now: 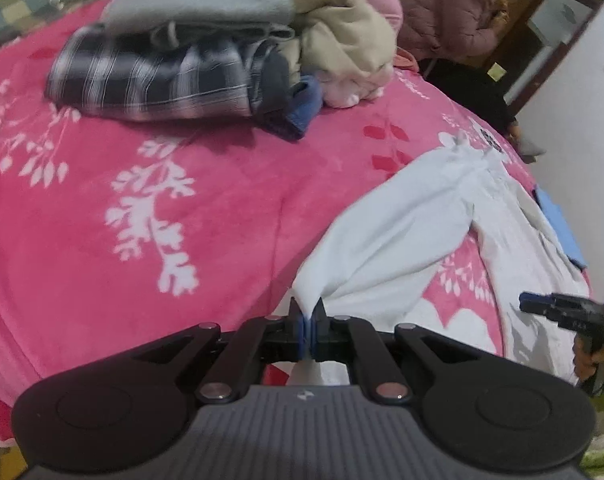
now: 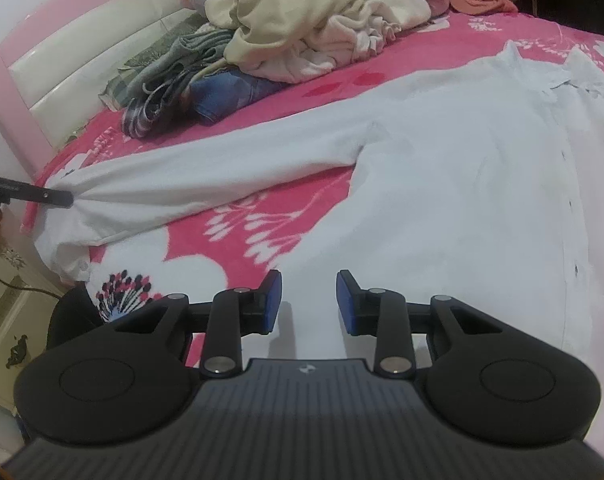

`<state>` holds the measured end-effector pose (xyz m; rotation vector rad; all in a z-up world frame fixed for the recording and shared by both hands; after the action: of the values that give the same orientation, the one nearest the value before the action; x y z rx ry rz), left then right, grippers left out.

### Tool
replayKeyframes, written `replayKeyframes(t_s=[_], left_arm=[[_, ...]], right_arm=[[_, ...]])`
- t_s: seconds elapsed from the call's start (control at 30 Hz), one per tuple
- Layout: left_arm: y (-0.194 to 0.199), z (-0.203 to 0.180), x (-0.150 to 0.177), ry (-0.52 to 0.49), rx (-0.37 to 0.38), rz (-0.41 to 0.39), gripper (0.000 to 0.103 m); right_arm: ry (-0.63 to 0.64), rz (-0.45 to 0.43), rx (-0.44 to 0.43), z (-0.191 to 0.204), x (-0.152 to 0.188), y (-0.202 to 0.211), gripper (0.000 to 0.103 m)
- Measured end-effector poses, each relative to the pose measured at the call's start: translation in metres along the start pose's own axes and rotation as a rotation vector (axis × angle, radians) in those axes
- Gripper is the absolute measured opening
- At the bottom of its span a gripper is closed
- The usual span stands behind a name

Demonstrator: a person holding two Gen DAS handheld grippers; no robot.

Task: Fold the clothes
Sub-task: 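Lay the sleeve across the shirt body and open the left gripper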

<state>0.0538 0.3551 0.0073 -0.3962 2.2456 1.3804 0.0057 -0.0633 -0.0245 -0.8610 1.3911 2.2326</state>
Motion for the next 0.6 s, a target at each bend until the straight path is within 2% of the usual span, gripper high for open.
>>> replayKeyframes(t_s=[0.1, 0.17, 0.27, 0.3, 0.37, 0.4, 0.6], left_arm=[[-0.01, 0.011, 0.001, 0.025, 0.021, 0.049, 0.009], [-0.018, 0.022, 0.005, 0.079, 0.026, 0.091, 0.022], [-0.015, 0.03, 0.008, 0.141, 0.063, 0.068, 0.025], [-0.011, 0.032, 0.008, 0.161, 0.075, 0.05, 0.029], [-0.006, 0.032, 0.008, 0.183, 0.088, 0.029, 0.043], [-0.004, 0.033, 0.009, 0.189, 0.093, 0.023, 0.046], [-0.004, 0.03, 0.026, 0.188, 0.077, 0.072, 0.061]], right_arm=[[-0.005, -0.004, 0.002, -0.002, -0.001, 0.001, 0.029], [-0.008, -0.008, 0.004, -0.004, 0.0, 0.002, 0.03], [-0.017, -0.005, 0.007, -0.007, 0.001, 0.001, 0.03], [-0.02, -0.004, 0.006, -0.008, 0.002, 0.001, 0.03], [-0.022, -0.004, 0.001, -0.008, 0.002, 0.001, 0.03], [-0.02, -0.006, -0.004, -0.007, 0.001, 0.001, 0.03], [-0.002, -0.015, -0.033, 0.008, -0.003, -0.002, 0.03]])
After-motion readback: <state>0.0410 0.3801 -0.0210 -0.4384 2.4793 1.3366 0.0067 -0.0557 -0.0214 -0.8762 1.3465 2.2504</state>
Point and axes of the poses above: each gripper's, at about its wrist camera, not at the fingertips, and y roughly against the way its jaws point, z to its left, x to its underside, the point moved 8 cm from there along -y, roughly the way its jaws point, and after that the axes turned 2 degrees about -y, right-handed, at the moved point
